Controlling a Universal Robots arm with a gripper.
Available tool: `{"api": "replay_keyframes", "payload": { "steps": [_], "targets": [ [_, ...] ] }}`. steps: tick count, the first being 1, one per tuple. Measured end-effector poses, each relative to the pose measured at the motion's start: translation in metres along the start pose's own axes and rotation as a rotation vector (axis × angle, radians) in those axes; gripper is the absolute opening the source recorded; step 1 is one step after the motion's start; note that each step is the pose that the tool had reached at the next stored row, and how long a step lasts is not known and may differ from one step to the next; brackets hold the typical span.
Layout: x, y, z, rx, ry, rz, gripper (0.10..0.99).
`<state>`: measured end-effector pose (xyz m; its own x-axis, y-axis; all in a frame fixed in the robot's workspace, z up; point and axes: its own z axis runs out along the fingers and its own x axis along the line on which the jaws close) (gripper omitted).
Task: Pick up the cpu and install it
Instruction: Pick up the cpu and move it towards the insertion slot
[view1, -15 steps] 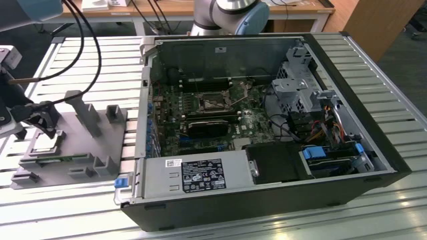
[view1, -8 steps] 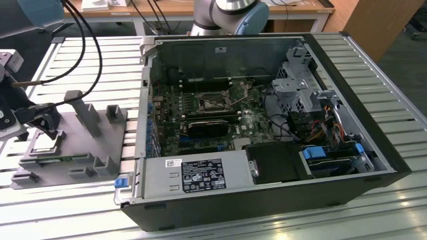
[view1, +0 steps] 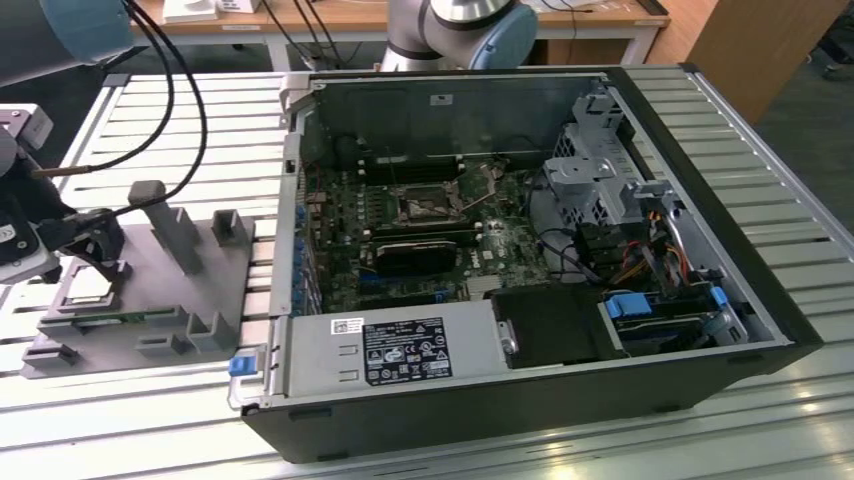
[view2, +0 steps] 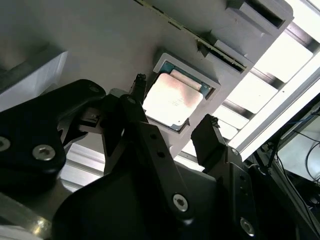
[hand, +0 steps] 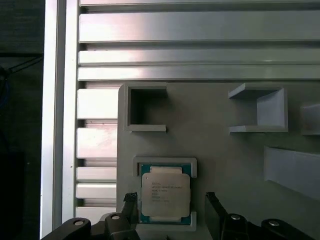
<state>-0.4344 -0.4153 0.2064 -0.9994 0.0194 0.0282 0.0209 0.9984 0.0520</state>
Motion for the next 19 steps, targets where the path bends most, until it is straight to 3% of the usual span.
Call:
{"api": "replay_keyframes", "payload": {
  "steps": [13,19],
  "targets": [
    [0.0004,-0.0019,0.0193,0.000,0.0002,0.000,0.647],
    [0.0010,-0.0016,0.0204,-0.001,-0.0019,0.000,0.647]
  ]
}}
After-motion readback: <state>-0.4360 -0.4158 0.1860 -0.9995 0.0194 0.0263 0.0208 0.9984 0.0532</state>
